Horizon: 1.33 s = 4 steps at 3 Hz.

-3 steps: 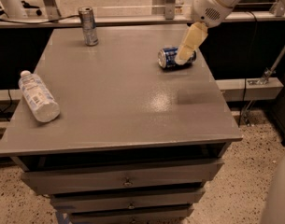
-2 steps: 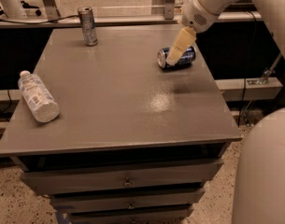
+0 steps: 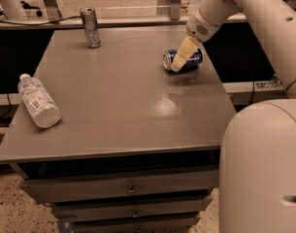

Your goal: Pick pepsi can

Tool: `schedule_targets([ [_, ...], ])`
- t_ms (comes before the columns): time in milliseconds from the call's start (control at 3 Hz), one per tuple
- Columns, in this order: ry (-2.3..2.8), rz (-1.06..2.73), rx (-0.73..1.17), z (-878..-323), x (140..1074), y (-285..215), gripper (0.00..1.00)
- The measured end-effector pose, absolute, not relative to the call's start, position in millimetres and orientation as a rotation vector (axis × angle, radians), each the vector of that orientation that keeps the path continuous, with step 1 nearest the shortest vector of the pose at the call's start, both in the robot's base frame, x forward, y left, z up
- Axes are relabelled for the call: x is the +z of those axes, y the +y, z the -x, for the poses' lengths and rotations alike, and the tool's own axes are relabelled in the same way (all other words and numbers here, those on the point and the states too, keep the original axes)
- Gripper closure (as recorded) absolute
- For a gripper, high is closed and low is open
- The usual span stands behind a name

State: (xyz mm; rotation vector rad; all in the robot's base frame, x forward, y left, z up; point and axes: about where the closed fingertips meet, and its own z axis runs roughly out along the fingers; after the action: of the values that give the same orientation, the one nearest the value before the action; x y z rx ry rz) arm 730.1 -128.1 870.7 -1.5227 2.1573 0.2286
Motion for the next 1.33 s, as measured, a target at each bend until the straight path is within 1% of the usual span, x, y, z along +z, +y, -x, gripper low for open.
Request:
schedule_targets([
  [333,2.17,1.517,0.238,-738.9,857.0,-132.3,0.17],
  [1000,2.156,1.55,0.272,-736.3,851.2,-125.8,0.63],
  [1333,2.124,1.601,0.327,-719.0,859.3,-111.8,0.85],
])
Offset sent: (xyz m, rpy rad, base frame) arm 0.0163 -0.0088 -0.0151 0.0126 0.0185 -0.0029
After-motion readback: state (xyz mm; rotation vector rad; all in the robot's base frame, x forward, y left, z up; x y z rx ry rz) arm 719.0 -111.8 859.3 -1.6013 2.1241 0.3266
